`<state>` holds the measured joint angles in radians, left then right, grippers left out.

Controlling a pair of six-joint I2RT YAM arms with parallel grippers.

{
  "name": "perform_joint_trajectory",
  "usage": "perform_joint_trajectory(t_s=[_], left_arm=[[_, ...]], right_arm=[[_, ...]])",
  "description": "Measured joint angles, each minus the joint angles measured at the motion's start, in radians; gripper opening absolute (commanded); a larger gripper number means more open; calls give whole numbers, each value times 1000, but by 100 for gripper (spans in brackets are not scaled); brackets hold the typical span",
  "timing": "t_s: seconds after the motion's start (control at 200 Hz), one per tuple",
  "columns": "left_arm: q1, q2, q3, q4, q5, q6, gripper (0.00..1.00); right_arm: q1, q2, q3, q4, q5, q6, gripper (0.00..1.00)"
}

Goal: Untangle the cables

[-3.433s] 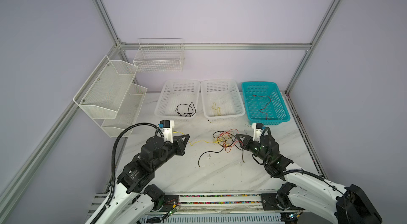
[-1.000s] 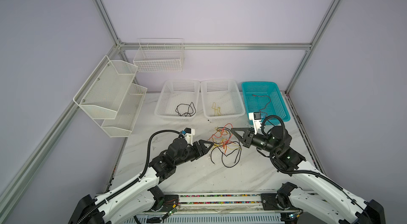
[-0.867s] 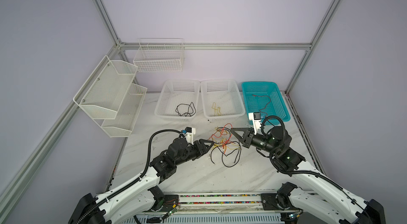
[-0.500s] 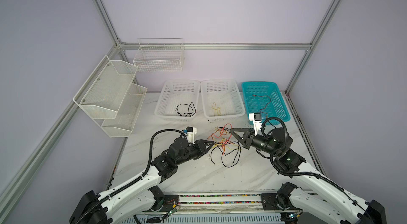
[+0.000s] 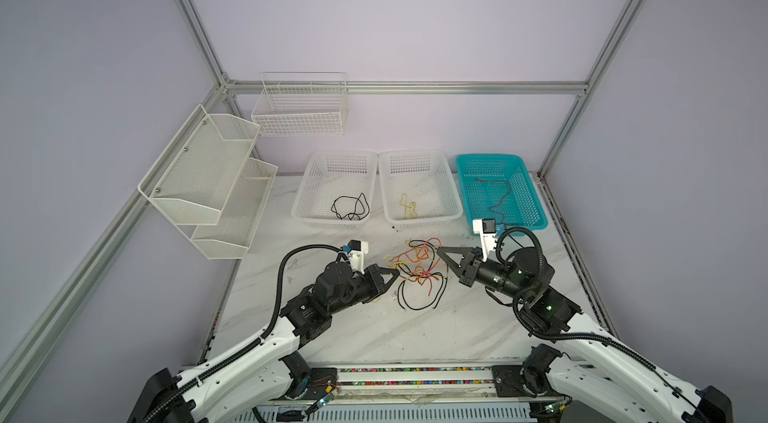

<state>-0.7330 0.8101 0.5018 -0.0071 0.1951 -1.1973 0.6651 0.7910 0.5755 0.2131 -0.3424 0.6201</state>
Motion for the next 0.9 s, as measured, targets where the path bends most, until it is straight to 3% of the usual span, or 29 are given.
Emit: perform_joint_trajectory(t_s=[0.205, 0.325, 0.465, 0.605, 0.9], left_arm=[[129, -203, 56, -284, 17, 99, 0], [276, -267, 132, -497, 41, 178, 0], [372, -266, 249, -664, 68, 273, 0], [400, -248, 336, -740, 93, 330, 0], [402, -209, 526, -751, 139, 356, 0]], right_arm=[[-1, 83, -37, -78, 117, 52, 0], [-61, 130, -89, -94, 182, 80, 0], [-165, 152, -122, -103, 193, 87, 0], [-248, 200, -131, -102, 167, 78, 0], [-253, 286, -134, -85, 129, 30, 0]])
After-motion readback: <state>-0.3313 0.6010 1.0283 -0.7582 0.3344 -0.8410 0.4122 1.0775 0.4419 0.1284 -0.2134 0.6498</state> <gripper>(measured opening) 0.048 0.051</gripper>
